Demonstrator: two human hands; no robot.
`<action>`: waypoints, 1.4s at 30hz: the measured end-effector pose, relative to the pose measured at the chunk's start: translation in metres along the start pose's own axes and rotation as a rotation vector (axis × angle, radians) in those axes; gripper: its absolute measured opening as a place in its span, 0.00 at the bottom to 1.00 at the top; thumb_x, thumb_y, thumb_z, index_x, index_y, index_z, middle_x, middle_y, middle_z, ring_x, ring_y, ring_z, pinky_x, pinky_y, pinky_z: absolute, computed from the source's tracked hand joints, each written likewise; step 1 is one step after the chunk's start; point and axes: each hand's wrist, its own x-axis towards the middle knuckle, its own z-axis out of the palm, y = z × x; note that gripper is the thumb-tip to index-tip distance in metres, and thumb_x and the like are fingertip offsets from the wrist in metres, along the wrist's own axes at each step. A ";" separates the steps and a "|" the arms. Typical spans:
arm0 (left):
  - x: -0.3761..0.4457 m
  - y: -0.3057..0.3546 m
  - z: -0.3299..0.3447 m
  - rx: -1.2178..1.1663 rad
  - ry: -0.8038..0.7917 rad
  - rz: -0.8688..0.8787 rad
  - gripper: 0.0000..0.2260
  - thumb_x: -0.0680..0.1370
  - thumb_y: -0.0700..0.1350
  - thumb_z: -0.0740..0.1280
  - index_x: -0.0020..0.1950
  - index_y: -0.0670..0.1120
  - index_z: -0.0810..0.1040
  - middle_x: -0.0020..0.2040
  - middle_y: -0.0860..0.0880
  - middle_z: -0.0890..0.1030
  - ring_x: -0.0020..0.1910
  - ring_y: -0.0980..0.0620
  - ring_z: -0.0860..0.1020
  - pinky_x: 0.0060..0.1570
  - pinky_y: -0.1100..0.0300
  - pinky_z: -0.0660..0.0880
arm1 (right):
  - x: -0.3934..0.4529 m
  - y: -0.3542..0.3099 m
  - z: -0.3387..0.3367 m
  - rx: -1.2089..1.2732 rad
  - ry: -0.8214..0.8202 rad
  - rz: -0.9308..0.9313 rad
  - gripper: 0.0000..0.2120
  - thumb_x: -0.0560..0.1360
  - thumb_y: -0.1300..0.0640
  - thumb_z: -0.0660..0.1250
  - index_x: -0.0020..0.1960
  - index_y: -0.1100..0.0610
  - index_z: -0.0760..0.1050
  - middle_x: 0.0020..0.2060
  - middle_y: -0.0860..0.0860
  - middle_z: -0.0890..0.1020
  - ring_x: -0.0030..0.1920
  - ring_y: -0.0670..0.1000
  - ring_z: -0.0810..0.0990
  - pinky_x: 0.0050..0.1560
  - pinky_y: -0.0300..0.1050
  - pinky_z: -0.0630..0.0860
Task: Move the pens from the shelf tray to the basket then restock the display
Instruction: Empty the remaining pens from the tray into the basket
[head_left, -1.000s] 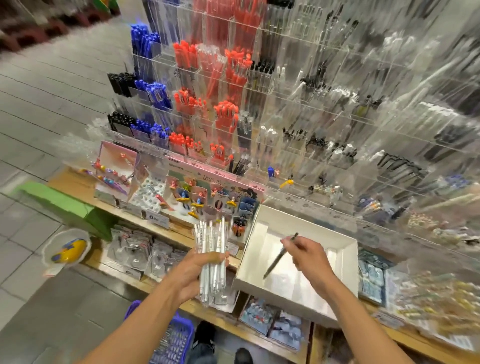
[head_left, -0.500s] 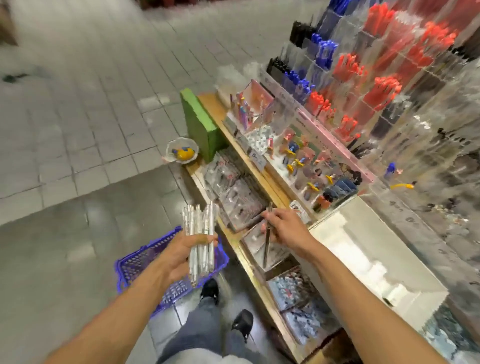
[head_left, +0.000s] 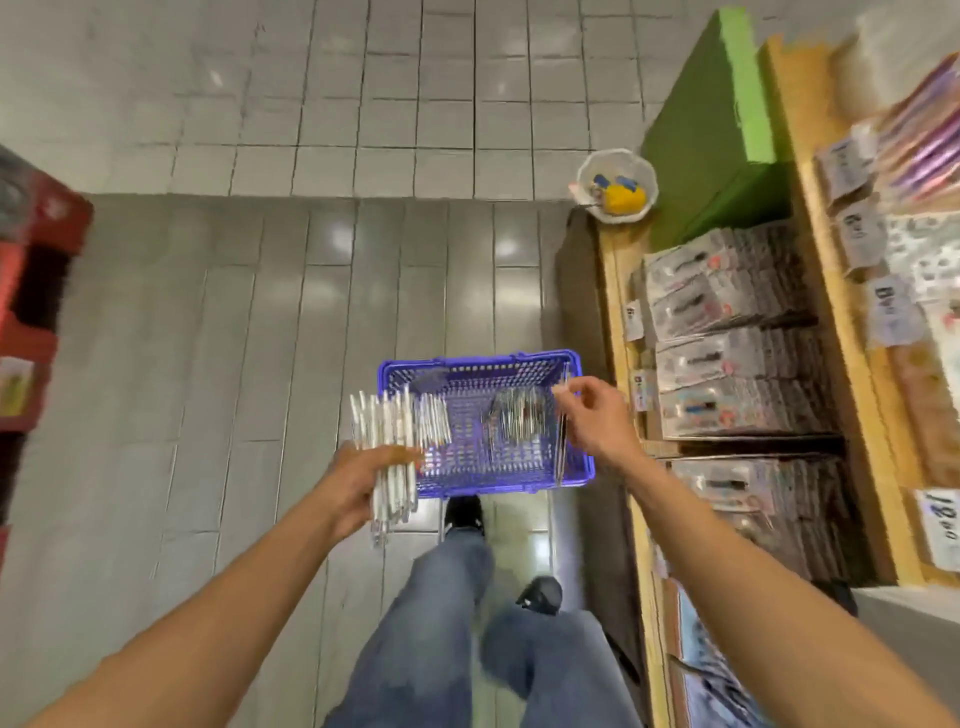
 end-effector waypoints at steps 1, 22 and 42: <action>0.022 -0.003 -0.009 -0.008 0.028 0.003 0.21 0.63 0.36 0.78 0.54 0.33 0.82 0.43 0.37 0.85 0.35 0.42 0.84 0.36 0.50 0.81 | 0.017 0.012 0.017 -0.035 0.002 0.007 0.05 0.76 0.53 0.70 0.47 0.54 0.78 0.36 0.51 0.80 0.31 0.44 0.74 0.39 0.39 0.73; 0.558 -0.211 -0.050 0.494 0.492 0.103 0.37 0.73 0.41 0.75 0.76 0.38 0.61 0.59 0.38 0.79 0.43 0.44 0.82 0.39 0.54 0.82 | 0.378 0.393 0.264 -0.598 0.008 0.102 0.16 0.78 0.47 0.66 0.44 0.61 0.76 0.40 0.59 0.81 0.48 0.61 0.81 0.42 0.45 0.71; 0.613 -0.221 -0.033 0.855 0.607 0.190 0.43 0.72 0.48 0.77 0.78 0.39 0.55 0.74 0.38 0.66 0.68 0.38 0.72 0.66 0.44 0.73 | 0.386 0.421 0.314 -1.225 -0.358 -0.744 0.23 0.75 0.63 0.63 0.69 0.54 0.72 0.67 0.52 0.72 0.66 0.55 0.70 0.65 0.52 0.71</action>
